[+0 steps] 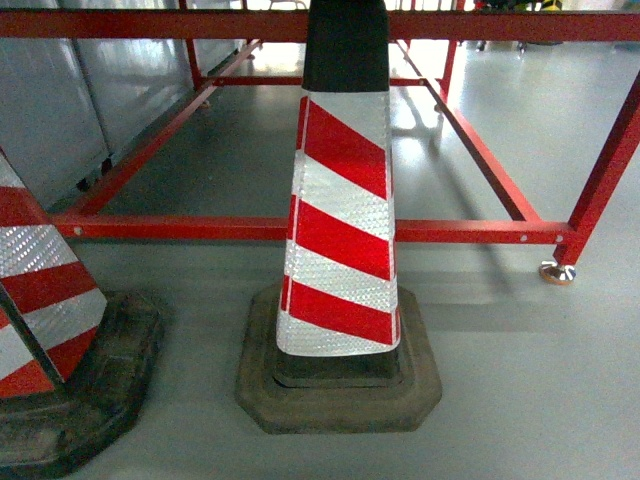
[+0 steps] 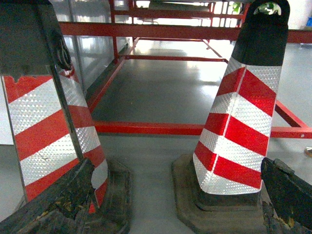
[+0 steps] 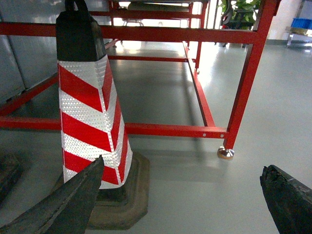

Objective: Sort blue parts and orange caps into right shelf containers

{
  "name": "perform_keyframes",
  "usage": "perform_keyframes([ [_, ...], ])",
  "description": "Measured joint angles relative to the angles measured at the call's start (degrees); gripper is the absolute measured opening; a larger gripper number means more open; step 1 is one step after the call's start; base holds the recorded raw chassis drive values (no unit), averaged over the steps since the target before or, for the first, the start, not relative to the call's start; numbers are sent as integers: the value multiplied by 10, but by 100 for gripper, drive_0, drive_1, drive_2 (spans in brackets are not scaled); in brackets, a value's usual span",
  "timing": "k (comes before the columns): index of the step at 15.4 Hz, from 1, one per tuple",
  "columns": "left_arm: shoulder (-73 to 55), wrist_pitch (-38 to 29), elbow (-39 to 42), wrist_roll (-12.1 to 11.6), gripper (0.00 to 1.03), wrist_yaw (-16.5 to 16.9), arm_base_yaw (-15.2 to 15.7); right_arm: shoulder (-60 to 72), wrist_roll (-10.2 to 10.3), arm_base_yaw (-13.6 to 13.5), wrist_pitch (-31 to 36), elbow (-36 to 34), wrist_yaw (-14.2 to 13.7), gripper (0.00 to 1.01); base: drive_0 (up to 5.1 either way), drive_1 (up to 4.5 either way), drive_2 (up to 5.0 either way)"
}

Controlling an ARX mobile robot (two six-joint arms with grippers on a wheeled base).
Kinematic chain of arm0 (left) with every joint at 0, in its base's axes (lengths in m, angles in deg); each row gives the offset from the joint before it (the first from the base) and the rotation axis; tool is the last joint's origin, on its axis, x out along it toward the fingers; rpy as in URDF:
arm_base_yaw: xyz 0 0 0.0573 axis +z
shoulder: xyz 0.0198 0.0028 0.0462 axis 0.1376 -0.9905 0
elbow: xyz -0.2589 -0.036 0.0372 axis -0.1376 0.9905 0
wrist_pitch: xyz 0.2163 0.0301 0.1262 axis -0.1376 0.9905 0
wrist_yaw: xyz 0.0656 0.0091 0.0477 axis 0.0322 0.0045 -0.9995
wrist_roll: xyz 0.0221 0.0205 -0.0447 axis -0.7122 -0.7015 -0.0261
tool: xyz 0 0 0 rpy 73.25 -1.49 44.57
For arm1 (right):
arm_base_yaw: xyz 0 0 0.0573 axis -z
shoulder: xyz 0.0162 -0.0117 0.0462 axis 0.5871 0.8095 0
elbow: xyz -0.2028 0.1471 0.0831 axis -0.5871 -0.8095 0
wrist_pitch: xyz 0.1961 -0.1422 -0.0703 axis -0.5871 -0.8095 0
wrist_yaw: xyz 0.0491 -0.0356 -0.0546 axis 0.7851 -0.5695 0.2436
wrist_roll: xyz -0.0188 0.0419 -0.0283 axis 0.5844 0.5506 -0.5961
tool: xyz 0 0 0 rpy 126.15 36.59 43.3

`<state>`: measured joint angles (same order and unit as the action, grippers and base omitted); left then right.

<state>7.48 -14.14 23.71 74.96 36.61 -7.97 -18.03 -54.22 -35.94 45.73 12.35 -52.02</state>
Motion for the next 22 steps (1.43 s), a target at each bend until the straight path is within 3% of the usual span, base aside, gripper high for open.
perform_keyframes([
  [22, 0, 2, 0, 0, 98, 0, 0, 0, 0, 0, -2, 0, 0, 98, 0, 0, 0],
])
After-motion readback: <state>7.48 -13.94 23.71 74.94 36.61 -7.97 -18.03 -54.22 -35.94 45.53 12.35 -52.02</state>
